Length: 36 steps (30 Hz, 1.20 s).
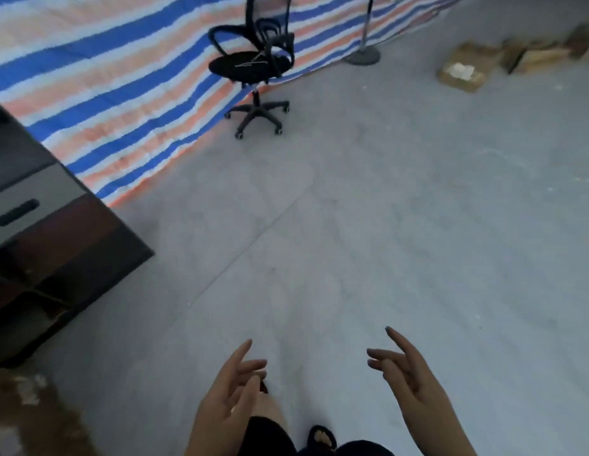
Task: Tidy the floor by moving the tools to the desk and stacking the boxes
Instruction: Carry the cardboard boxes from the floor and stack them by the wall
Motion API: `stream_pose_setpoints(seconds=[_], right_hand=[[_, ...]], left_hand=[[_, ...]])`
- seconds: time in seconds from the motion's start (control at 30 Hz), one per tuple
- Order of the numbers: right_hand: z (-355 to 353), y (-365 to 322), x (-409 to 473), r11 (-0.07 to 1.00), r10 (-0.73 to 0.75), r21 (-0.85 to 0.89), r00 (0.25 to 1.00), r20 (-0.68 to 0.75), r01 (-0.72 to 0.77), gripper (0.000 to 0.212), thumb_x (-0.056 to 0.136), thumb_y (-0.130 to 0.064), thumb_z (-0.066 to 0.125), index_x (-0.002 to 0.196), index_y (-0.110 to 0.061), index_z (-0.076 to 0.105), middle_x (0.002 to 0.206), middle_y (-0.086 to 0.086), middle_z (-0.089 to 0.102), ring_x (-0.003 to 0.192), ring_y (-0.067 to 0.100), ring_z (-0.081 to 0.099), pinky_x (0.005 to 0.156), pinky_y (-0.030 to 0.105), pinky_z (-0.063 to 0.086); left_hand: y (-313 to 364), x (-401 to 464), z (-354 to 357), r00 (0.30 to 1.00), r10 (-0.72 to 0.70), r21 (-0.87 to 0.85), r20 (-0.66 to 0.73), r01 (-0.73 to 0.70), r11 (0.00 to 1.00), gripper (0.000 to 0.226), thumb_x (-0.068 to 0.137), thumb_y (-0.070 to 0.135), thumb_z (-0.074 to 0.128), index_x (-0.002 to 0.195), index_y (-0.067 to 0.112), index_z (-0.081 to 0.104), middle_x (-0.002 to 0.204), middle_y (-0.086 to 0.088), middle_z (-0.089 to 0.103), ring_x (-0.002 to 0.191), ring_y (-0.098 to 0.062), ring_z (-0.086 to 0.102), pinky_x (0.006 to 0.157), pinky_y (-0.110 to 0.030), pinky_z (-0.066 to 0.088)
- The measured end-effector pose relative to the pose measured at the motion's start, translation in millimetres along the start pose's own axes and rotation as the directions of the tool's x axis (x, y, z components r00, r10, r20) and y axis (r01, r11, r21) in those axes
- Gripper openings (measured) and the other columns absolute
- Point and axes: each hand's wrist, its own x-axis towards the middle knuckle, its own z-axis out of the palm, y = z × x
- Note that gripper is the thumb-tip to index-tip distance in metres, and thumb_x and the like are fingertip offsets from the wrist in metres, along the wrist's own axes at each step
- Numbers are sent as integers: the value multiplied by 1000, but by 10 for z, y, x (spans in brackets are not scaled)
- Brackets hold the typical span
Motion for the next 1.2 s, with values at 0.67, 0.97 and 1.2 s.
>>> stream_pose_setpoints(seconds=[0.67,0.97,1.2], right_hand=[[-78,-794,2359,994,83,90,956,-281,-60,43,93,-10,50,123,-39,44,101,-23,68,93,-1,66,81,12,47],[-799,-854,3468,985,156,131,891,-426,-109,43,93,-13,50,126,-40,44,104,-18,69,99,3,65,92,30,48],[-2176,-1084,4762,987,130,151,855,-502,-62,37,95,-19,47,123,-43,45,105,-17,69,99,2,65,95,35,47]], left_hand=[[1121,3279,410,951,98,83,292,-127,988,40,93,7,52,120,37,50,97,13,71,92,-2,67,77,-9,49],[1743,4502,1435,898,74,173,433,-163,971,42,93,4,49,121,36,51,99,6,70,92,-1,66,76,-8,48],[2475,5483,2834,894,112,115,433,-178,977,36,92,16,54,118,42,50,100,17,69,93,-2,66,87,-26,48]])
